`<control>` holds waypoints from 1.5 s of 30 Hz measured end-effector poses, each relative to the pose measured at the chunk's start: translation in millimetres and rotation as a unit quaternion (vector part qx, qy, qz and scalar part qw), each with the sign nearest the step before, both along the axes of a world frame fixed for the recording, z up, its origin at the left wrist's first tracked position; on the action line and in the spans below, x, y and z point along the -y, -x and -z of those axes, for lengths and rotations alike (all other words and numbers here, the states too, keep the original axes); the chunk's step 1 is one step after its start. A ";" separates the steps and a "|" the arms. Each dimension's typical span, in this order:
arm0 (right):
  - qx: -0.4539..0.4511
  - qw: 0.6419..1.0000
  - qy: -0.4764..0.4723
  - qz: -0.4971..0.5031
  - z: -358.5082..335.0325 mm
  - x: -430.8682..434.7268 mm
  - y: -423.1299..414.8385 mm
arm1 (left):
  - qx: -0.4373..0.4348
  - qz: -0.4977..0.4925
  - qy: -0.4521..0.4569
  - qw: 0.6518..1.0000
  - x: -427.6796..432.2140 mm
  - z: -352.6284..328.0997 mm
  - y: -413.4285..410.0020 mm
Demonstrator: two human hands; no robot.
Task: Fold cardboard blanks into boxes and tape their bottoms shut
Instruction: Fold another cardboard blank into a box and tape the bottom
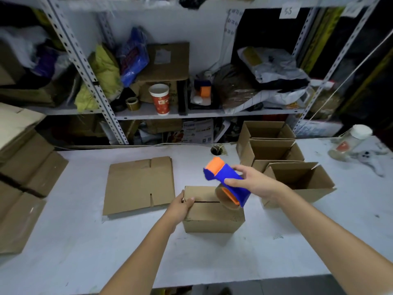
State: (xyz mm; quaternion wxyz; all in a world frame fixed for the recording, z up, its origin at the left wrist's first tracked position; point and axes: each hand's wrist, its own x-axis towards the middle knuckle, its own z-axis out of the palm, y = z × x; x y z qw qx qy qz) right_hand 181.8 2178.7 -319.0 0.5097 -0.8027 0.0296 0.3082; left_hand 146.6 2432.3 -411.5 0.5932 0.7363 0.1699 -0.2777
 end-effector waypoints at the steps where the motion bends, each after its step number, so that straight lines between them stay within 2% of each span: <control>1: -0.011 0.999 0.018 -0.038 2.6 -5.9 -2.0 | 0.001 0.004 0.000 1.000 -0.3 1.5 -0.2; 7: -0.048 0.972 0.113 -0.198 2.6 -17.9 -11.8 | -0.017 0.036 -0.042 0.998 -10.8 34.5 -11.1; 10: -0.042 0.966 0.115 -0.226 1.2 -17.6 -15.7 | 0.010 0.063 -0.100 0.993 -6.0 -4.6 -9.6; 13: -0.032 0.964 0.117 -0.238 4.8 -19.8 -18.6 | 0.066 0.001 -0.150 0.986 -11.5 -30.4 -15.3; 15: -0.030 0.963 0.114 -0.241 5.7 -19.0 -19.6 | 0.076 -0.014 -0.121 0.990 -16.1 -42.1 -16.4; 20: -0.024 0.963 0.111 -0.246 8.3 -15.0 -18.1 | -0.031 0.017 0.044 0.998 -14.3 -60.2 -10.2; 22: -0.021 0.962 0.110 -0.248 8.9 -14.0 -17.7 | -0.041 0.014 0.071 0.997 -13.1 -60.6 -9.3; 30: -0.014 0.954 0.134 -0.268 7.1 -19.9 -18.8 | -0.046 -0.010 0.081 0.996 -11.2 -55.1 -8.4; 38: -0.014 0.927 0.209 -0.312 0.1 -45.5 -26.7 | 0.006 -0.055 -0.023 0.998 -13.0 -36.3 -6.9; 45: -0.015 0.913 0.262 -0.311 0.0 -63.8 -30.0 | 0.005 -0.137 -0.034 0.990 -40.4 -18.1 -8.0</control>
